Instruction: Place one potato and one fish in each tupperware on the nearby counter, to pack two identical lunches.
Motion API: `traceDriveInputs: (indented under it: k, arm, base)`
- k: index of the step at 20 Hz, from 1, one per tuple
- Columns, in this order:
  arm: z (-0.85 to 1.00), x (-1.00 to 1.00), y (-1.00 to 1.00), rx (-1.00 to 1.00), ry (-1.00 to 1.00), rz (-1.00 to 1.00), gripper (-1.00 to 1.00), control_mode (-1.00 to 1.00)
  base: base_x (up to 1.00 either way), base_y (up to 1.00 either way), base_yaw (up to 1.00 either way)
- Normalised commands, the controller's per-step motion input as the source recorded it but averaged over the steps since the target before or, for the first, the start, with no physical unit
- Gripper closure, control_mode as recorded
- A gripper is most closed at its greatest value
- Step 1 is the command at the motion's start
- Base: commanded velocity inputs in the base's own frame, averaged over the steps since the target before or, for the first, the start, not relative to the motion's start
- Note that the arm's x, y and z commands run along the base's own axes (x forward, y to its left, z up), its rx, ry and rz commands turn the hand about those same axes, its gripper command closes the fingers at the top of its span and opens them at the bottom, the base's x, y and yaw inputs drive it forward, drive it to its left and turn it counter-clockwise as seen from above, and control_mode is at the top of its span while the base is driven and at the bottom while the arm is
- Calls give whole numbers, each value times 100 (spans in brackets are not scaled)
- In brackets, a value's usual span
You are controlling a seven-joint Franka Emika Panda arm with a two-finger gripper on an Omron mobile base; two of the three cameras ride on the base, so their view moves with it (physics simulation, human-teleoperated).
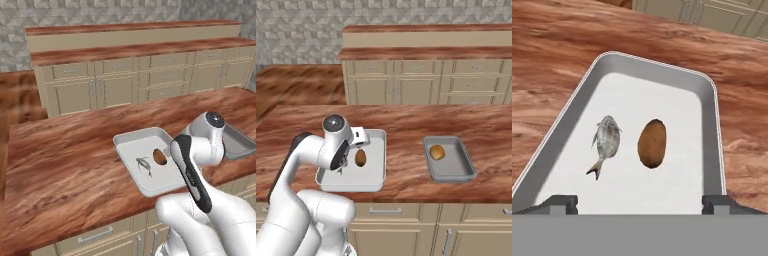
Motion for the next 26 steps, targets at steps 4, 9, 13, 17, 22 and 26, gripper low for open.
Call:
traceDriveInputs:
  k: [4, 9, 13, 17, 22, 26]
  arm:
    - [55, -100, -25, 0, -1, 0, -100, -100]
    - [42, -100, -11, 0, -5, 0, -100, -100]
    - [28, -100, 0, 0, -2, 1, -100, -100]
    - [0, 0, 0, 0, 0, 0, -100, 100]
    - [0, 0, 0, 0, 0, 0, -100, 100]
    - [0, 0, 0, 0, 0, 0, -100, 100]
  base:
    - [0, 0, 0]
    - [0, 0, 0]
    - [0, 0, 0]
    - [-100, 0, 8]
    - [-100, -70, -7]
    - [-79, -99, -38]
